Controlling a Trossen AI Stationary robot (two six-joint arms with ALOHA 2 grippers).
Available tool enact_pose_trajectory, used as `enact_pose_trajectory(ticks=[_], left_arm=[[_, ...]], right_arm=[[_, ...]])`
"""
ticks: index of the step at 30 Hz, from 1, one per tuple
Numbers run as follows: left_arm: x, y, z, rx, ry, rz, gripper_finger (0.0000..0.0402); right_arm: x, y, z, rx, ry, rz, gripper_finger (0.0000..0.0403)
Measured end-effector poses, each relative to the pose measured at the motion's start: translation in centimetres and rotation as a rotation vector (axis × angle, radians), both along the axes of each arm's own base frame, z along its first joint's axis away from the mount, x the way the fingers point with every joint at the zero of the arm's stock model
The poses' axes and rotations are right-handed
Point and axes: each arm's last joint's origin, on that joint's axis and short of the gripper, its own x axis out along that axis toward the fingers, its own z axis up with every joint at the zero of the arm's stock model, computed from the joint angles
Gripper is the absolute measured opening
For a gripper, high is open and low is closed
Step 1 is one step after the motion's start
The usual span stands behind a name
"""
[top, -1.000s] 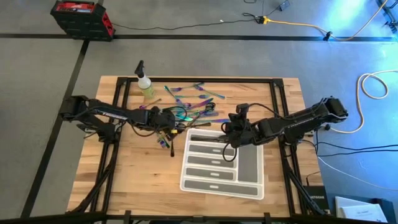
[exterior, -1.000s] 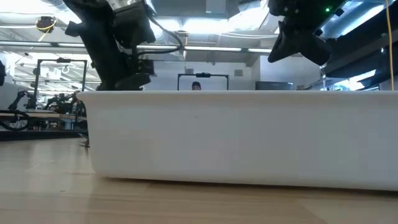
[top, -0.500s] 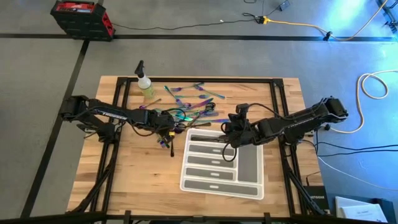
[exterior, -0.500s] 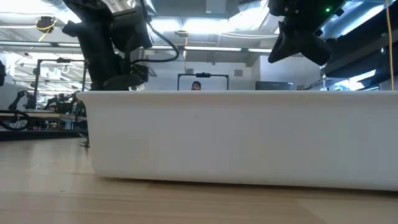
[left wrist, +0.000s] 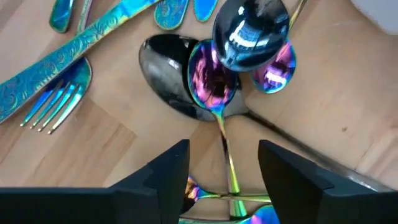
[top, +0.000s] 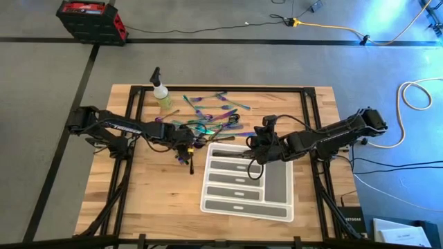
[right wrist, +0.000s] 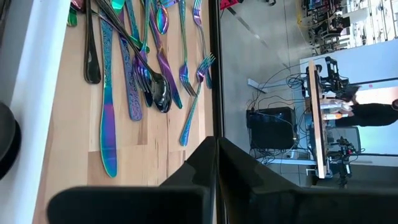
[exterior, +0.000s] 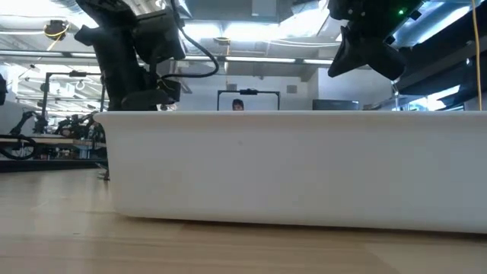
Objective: Sort silverware
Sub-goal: Put the purple spoon into the white silverware tray
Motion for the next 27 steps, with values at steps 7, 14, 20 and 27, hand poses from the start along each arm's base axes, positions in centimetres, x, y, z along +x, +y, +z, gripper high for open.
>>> enact_pose_trajectory(ticks=[7, 14, 20, 27], left_arm=[[-0.2, 0.0, -1.3, -0.01, -0.045, 0.004, 0.0168], [-0.1, 0.0, -2.4, -0.009, -0.023, 0.011, 0.0168], [0.4, 0.0, -3.7, 0.006, 0.009, 0.015, 0.0167], [0.5, 0.0, -3.7, 0.002, 0.002, -0.004, 0.0101]], right_arm=[[0.0, 0.0, 0.0, 0.0, 0.0, -0.001, 0.0], [0.0, 0.0, 0.0, 0.001, -0.001, -0.001, 0.0], [0.0, 0.0, 0.0, 0.0, 0.0, -0.001, 0.0], [0.0, 0.0, 0.0, 0.0, 0.003, -0.001, 0.0]])
